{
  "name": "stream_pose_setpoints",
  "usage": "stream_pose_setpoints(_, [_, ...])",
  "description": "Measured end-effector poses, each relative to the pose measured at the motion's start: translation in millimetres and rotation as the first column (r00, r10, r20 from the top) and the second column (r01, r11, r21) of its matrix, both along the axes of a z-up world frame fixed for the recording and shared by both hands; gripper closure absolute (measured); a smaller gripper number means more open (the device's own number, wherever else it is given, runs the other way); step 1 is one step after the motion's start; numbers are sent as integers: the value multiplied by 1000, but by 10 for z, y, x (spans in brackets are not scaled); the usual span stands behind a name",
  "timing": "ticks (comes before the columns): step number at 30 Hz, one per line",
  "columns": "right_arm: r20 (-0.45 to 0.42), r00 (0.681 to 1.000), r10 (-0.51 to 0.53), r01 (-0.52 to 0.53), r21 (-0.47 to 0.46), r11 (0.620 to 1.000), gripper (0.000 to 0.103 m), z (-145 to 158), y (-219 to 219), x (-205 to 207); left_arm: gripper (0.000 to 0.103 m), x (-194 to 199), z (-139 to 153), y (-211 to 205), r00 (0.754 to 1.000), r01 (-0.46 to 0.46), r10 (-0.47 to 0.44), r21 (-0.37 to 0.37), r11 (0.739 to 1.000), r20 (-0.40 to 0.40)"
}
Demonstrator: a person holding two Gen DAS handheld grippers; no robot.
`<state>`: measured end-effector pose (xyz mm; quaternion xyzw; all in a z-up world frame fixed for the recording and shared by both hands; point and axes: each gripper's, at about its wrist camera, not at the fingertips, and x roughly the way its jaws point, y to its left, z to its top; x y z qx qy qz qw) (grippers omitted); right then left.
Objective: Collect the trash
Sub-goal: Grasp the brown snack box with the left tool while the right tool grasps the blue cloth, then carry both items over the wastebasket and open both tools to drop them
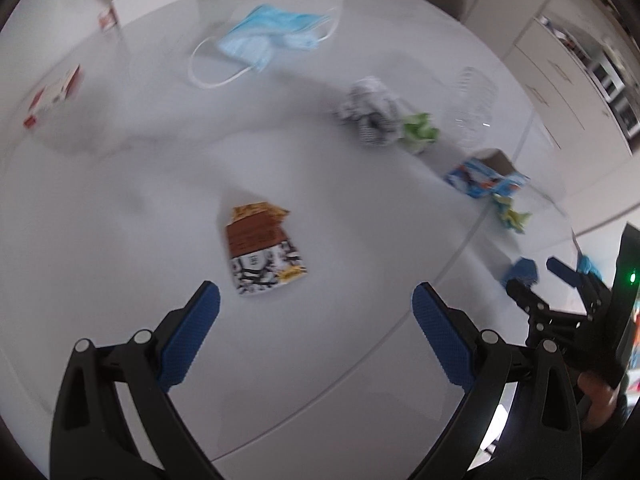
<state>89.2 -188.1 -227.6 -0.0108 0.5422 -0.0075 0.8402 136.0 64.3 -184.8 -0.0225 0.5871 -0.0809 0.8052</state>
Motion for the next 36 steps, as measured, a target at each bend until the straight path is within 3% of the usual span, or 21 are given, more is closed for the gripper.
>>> stream_pose_setpoints(6, [-54, 998, 18, -17, 8, 1000, 50, -109, 16, 12, 10, 144, -177, 121, 998, -52, 52, 26, 998, -29])
stream_pose_setpoints(7, [-57, 998, 17, -16, 9, 1000, 61, -100, 16, 11, 10, 168, -195, 127, 998, -55, 56, 29, 998, -32])
stream_pose_setpoints(8, [-63, 998, 12, -12, 11, 1000, 63, -87, 5, 10, 10, 196, -223, 136, 997, -59, 61, 31, 998, -37])
stream_pose_setpoints(15, [-53, 998, -16, 20, 73, 997, 66, 83, -133, -39, 11, 342, -414, 140, 994, -79, 84, 72, 994, -69])
stream_pose_setpoints(21, [-26, 999, -40, 43, 124, 991, 66, 279, -217, -99, 32, 421, -489, 177, 992, -96, 101, 71, 993, -75])
stream_pose_setpoints(23, [-15, 999, -43, 44, 125, 991, 66, 356, -237, -133, 47, 437, -466, 173, 994, -87, 91, 69, 994, -67])
stream_pose_setpoints(26, [-5, 999, -47, 47, 146, 988, 66, 423, -284, -242, 62, 455, -439, 194, 993, -89, 92, 35, 995, -75])
stream_pose_setpoints(36, [39, 991, -130, 120, 187, 975, 66, 564, -417, -448, 69, 267, -232, 118, 998, -41, 41, -1, 999, -52])
